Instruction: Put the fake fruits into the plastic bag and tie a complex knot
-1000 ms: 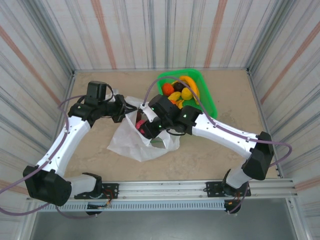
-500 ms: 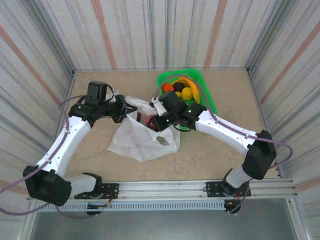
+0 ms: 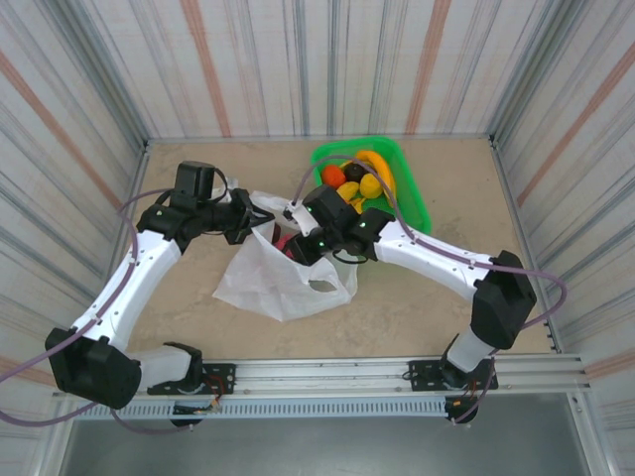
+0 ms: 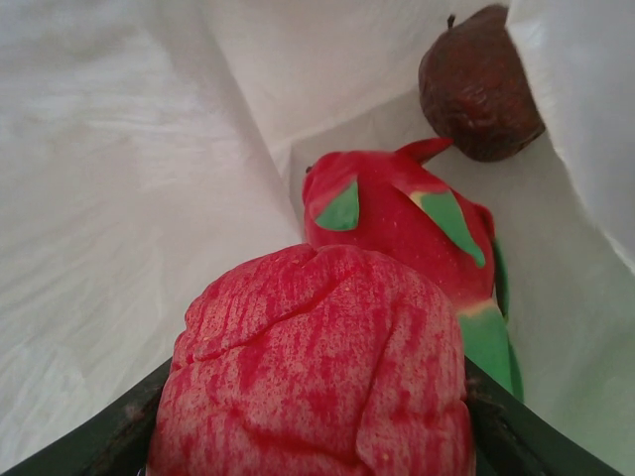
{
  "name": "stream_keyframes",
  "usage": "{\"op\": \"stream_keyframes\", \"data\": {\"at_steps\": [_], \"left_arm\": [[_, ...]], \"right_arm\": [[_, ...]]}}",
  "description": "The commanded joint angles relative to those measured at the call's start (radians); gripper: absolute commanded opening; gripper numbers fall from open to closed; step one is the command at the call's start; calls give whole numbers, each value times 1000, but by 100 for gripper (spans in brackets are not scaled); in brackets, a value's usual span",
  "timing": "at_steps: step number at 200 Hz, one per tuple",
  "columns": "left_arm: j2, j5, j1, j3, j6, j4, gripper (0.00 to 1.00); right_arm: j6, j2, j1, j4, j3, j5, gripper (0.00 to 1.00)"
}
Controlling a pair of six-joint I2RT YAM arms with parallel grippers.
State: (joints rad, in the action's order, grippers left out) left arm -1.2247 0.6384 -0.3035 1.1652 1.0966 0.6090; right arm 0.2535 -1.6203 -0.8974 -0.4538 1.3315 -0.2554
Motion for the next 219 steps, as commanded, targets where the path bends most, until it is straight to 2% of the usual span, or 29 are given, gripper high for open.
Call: {"op": "stream_keyframes", "data": {"at_steps": [1, 33, 70, 112, 219], "left_arm": [[14, 7, -7, 20, 0, 6, 4], [6, 10, -7, 34, 0, 3, 4], [1, 13, -3, 43, -7, 6, 4], [6, 17, 15, 40, -12, 9, 4], [12, 18, 15, 27, -14, 12, 4]], "right_arm": [[6, -29, -1, -14, 43, -17, 54], [13, -39, 0, -11, 52, -31, 59], [14, -29, 9, -22, 59, -40, 79], [12, 14, 26, -60, 47, -1, 93], [11, 70, 29, -80, 42, 43, 93]]}}
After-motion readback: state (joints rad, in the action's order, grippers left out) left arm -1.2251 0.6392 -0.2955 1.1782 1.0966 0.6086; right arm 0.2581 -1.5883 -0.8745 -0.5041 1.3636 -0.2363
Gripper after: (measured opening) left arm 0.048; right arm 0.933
